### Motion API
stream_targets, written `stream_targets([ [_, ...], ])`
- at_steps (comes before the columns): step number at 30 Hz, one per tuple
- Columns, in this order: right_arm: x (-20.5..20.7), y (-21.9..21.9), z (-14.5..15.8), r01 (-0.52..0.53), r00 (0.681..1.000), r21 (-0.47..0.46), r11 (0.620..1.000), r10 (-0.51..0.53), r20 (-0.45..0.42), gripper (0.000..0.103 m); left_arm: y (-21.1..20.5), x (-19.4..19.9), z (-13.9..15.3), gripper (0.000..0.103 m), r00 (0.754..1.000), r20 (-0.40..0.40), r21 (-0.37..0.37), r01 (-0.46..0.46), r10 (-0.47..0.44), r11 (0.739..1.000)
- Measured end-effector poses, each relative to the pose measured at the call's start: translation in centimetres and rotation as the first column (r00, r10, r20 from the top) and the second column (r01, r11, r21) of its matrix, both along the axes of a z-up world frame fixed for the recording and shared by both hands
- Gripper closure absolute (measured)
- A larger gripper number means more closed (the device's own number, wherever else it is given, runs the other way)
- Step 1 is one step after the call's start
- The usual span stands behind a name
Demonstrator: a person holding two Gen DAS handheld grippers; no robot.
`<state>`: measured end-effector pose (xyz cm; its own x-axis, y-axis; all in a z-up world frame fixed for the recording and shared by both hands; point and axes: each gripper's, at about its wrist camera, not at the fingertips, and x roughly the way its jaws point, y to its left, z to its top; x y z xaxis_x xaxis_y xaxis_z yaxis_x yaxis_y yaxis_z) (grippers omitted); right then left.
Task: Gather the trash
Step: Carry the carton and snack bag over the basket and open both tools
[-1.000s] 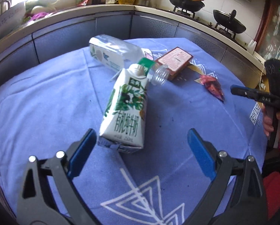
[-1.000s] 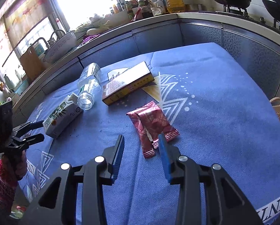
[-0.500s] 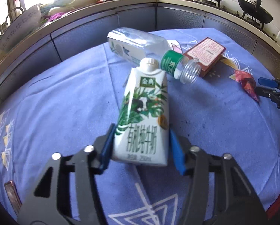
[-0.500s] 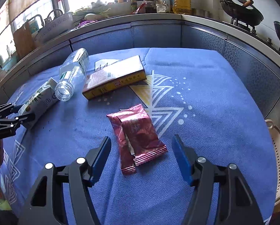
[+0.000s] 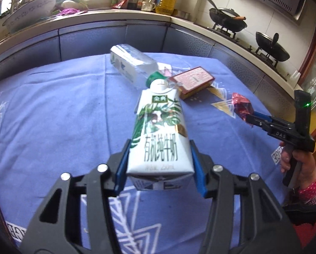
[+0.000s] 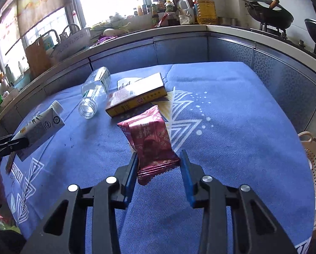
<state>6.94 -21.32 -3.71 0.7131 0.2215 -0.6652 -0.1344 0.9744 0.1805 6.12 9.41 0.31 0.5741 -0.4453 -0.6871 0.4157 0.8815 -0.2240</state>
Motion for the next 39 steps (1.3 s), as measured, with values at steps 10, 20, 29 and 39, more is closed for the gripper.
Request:
stream_targets([
  [10,-5.0,-10.4,0.9,0.219,0.973,0.083,0.972,-0.225,0.057,0.064,-15.8,2.3,2.4,0.053,0.953,0.011,0.008,0.302,-0.302,0.953],
  [20,-12.0,-25.1,-2.0,0.519,0.852,0.116,0.847,-0.524,0.013,0.064,-38.6,3.2,1.9,0.053,0.797,-0.044,-0.003,0.603,-0.602,0.798],
  [29,-13.9,-31.7,-6.2,0.619,0.785,0.086,0.780,-0.614,-0.079,0.064,-52.2,2.6,-2.9,0.053,0.710,-0.163,0.058,0.701,-0.686,0.711],
  [39,-13.4,-34.4,-8.6,0.628,0.775,0.030,0.778,-0.620,-0.124,0.064,-58.5,3.8,-7.3,0.053,0.722,-0.241,0.134,0.686,-0.648,0.715],
])
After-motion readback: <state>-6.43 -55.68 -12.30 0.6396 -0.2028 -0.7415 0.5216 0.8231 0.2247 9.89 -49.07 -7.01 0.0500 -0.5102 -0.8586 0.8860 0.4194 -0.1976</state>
